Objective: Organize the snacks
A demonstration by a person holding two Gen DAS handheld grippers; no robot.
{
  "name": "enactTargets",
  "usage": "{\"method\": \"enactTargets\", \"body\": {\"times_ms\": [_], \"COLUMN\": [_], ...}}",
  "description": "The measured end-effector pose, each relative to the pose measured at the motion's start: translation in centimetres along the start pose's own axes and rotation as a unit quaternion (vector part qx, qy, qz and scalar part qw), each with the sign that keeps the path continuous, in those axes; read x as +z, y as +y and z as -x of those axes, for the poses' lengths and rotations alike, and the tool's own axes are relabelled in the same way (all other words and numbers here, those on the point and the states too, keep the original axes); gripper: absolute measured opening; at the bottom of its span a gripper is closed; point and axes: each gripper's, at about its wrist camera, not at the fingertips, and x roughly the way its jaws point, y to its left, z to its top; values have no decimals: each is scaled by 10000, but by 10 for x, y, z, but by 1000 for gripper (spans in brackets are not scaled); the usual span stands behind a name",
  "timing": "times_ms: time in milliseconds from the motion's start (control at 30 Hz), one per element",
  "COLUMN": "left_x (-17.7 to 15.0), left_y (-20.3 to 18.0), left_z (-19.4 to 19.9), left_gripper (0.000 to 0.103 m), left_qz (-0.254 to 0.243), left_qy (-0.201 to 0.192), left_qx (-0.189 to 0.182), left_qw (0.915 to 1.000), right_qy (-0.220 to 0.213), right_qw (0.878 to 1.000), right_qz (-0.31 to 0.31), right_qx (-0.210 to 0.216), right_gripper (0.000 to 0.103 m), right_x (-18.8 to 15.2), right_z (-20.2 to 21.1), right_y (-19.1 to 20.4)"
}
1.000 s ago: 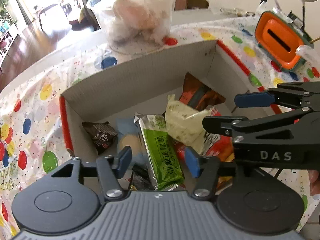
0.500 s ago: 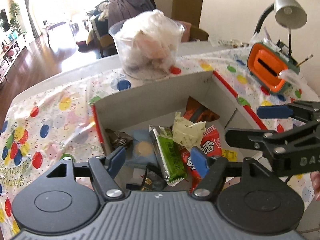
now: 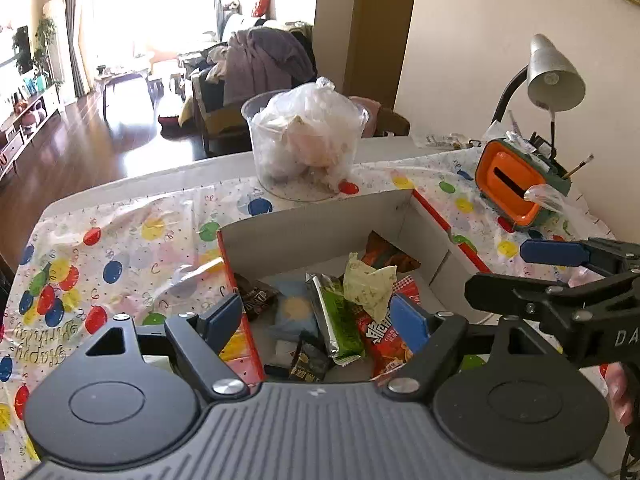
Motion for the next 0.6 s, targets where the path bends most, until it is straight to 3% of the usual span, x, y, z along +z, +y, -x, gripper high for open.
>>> {"method": "enactTargets", "body": {"times_ms": [300, 433, 600], "left_x": [-12, -17, -23], "left_y": [0, 0, -4], "left_z": [18, 23, 28], "left_gripper": [86, 102, 102], "left_qz": [56, 90, 30], "left_qy": [-116, -161, -225], "left_qx": [-142, -198, -139], "left_qw": [9998, 9996, 9996], "right_qy": [-160, -235, -310], "right_qw": [9998, 9997, 9994], "right_qz": [-105, -42, 82], "right_qx": [-48, -60, -136], "right_gripper": [103, 103, 103], "right_x": [-11, -14, -18], "right_z": [17, 21, 26], "right_y": [10, 14, 18]}}
